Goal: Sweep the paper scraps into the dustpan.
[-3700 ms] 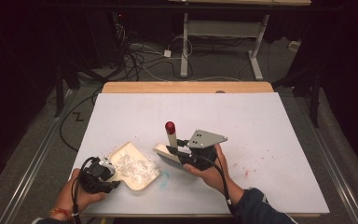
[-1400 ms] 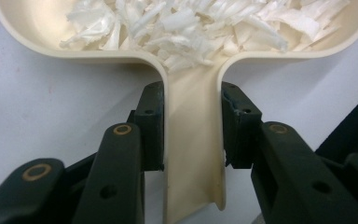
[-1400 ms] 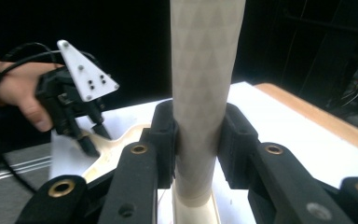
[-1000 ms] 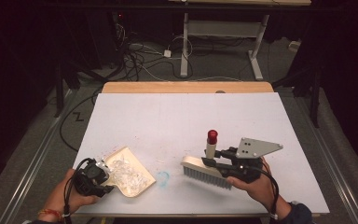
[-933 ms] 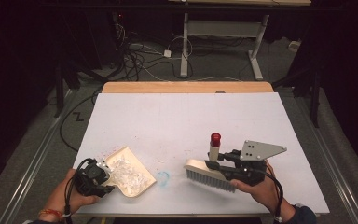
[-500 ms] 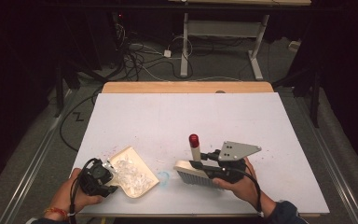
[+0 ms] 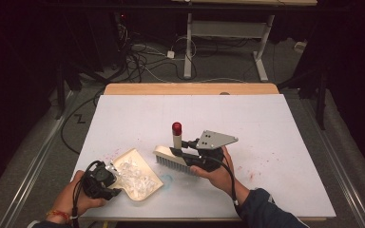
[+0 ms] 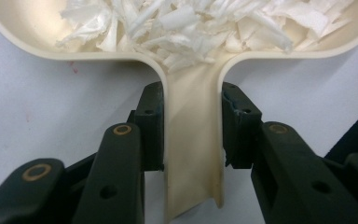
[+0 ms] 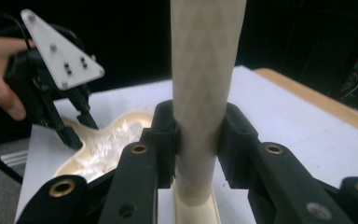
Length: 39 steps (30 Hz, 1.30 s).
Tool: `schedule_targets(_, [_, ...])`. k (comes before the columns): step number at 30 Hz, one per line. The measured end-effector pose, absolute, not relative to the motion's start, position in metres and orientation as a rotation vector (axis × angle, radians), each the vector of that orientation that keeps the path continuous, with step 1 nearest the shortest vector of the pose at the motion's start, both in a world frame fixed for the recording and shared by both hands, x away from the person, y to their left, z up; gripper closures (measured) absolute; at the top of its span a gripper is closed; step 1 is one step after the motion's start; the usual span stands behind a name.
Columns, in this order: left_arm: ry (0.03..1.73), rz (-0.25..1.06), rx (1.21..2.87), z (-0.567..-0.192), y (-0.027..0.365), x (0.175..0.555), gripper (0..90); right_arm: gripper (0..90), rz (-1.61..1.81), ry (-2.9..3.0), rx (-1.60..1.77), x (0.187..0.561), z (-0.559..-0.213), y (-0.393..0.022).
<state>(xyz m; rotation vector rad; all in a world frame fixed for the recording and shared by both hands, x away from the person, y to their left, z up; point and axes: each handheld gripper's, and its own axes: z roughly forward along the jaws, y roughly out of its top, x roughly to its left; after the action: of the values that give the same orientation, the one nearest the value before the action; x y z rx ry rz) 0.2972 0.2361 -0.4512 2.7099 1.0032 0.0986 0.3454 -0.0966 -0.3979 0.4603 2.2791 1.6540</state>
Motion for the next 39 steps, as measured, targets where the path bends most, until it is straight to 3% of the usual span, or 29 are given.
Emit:
schedule_targets(10, [1.016,0.095,2.713,-0.451,0.234,0.298,63.3,71.4,1.56,2.177,0.583,0.352,-0.388,-0.109])
schedule_targets(20, [1.03,0.088,2.723,-0.449,0.227,0.301,63.3,71.5,1.422,2.187,0.53,0.354,-0.409,-0.056])
schedule_targets(28, [1.052,0.095,2.737,-0.446,0.226,0.299,63.3,71.3,1.461,2.271,0.408,0.338,-0.411,-0.031])
schedule_targets(39, [1.047,0.096,2.737,-0.446,0.226,0.3,63.3,71.4,1.679,2.289,0.397,0.327,-0.39,-0.043])
